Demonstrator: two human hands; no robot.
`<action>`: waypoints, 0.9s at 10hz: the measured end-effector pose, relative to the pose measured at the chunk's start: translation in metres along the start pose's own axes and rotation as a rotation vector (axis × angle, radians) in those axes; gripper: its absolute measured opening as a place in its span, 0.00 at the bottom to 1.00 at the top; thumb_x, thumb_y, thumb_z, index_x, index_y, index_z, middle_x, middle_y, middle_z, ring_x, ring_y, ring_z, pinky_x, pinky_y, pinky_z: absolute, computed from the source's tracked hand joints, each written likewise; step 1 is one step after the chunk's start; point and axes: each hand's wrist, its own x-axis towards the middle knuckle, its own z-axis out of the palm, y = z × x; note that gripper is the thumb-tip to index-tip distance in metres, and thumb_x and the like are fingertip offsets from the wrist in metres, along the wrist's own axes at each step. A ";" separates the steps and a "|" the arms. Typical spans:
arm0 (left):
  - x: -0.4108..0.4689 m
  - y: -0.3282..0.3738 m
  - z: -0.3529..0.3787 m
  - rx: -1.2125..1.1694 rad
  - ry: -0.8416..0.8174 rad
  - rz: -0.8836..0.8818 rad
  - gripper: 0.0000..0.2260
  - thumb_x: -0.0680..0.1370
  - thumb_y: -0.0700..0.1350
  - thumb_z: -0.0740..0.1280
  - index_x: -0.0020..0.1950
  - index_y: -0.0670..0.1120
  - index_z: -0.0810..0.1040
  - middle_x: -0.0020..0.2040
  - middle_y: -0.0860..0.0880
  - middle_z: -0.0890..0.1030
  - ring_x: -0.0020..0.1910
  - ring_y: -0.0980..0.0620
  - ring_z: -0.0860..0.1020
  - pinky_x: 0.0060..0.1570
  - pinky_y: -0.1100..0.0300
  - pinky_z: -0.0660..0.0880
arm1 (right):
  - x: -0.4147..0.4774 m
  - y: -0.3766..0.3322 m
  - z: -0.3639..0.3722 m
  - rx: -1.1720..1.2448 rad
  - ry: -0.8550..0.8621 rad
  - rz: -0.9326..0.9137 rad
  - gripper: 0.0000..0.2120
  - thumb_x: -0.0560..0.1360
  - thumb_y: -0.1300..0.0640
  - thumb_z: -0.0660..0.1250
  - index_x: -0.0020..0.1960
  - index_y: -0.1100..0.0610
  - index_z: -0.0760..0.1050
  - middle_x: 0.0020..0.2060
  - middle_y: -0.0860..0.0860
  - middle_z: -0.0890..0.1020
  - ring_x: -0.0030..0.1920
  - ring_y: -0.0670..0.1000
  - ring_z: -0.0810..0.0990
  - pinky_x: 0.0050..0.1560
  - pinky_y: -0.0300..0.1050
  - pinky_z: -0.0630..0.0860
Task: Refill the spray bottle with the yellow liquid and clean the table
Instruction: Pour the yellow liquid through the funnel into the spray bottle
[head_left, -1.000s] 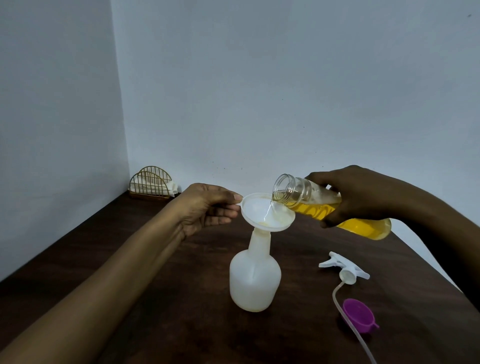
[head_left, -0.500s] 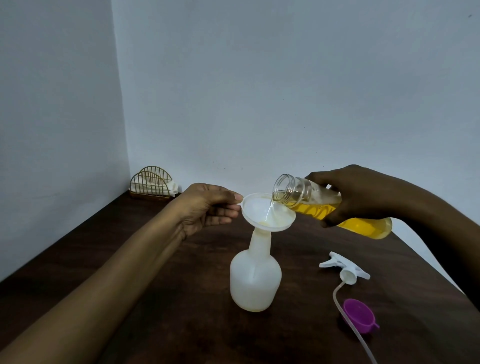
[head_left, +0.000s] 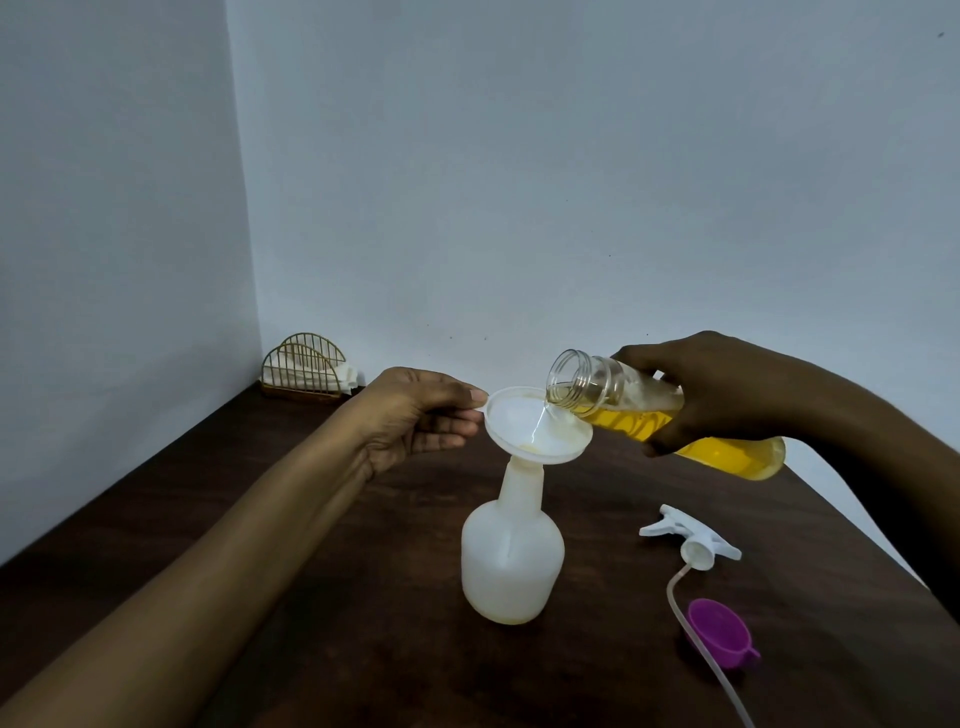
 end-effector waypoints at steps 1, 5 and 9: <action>0.000 0.000 0.000 -0.003 -0.001 -0.001 0.04 0.75 0.37 0.67 0.42 0.40 0.81 0.28 0.48 0.82 0.24 0.58 0.79 0.25 0.68 0.76 | 0.000 0.000 0.000 0.003 0.003 0.004 0.25 0.63 0.46 0.77 0.52 0.39 0.65 0.50 0.43 0.78 0.53 0.50 0.77 0.51 0.50 0.75; 0.000 0.001 0.001 0.001 0.004 0.000 0.04 0.75 0.37 0.67 0.42 0.40 0.81 0.28 0.48 0.82 0.24 0.58 0.79 0.24 0.67 0.76 | 0.001 0.002 0.000 -0.008 0.003 -0.004 0.29 0.63 0.46 0.77 0.60 0.43 0.69 0.50 0.42 0.77 0.54 0.50 0.76 0.52 0.49 0.74; 0.001 0.001 0.000 0.004 -0.003 -0.003 0.03 0.75 0.37 0.67 0.43 0.40 0.81 0.28 0.49 0.82 0.24 0.58 0.79 0.25 0.67 0.76 | 0.002 0.002 -0.001 -0.022 0.003 -0.011 0.27 0.63 0.46 0.77 0.58 0.44 0.68 0.48 0.40 0.75 0.54 0.50 0.76 0.51 0.49 0.74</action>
